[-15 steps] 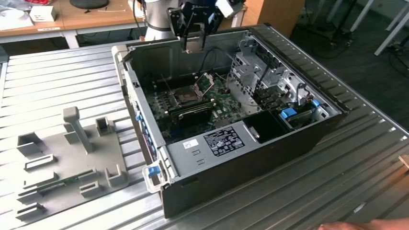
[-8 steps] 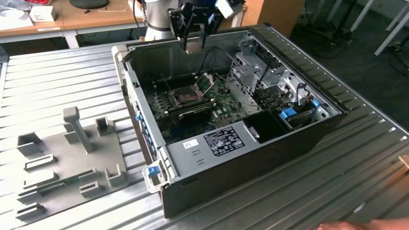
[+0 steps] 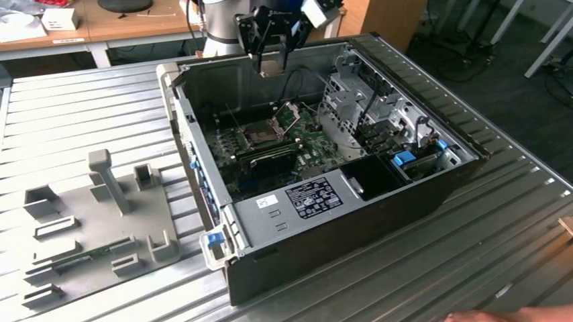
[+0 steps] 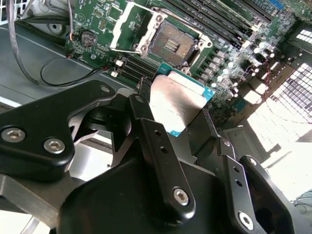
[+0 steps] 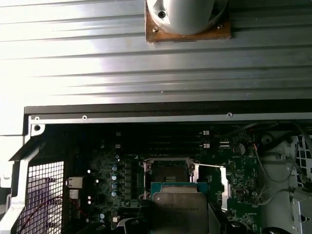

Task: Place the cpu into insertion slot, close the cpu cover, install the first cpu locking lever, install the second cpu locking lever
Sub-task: 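Place the cpu into insertion slot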

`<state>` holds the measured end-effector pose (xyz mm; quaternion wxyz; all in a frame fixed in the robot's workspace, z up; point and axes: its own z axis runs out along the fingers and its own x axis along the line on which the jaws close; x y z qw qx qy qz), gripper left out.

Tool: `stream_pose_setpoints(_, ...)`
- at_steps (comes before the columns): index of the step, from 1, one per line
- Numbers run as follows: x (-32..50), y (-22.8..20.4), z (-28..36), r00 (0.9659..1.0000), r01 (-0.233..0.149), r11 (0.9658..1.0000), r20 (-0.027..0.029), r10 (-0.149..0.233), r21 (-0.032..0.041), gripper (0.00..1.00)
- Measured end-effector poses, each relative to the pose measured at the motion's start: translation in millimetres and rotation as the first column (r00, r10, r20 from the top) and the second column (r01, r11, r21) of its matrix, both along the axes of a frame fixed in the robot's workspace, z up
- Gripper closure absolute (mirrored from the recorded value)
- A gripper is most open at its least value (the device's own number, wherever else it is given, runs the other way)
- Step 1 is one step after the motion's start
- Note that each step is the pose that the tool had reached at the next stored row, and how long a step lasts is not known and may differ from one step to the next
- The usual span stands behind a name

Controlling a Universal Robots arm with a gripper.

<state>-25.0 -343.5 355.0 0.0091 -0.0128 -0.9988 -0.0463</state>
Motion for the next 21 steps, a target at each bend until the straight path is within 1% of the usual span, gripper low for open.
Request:
stream_pose_setpoints(7, 0.0, 0.0, -1.6, 1.0000, 0.000, 1.0000, 0.0000, 0.000, 0.0004, 0.46)
stream_pose_setpoints(16, 0.0, 0.0, -2.1, 1.0000, 0.000, 1.0000, 0.0000, 0.000, 0.0005, 0.46)
stream_pose_setpoints(21, 0.0, 0.0, -5.4, 1.0000, 0.000, 1.0000, 0.0000, 0.000, 0.0005, 0.46)
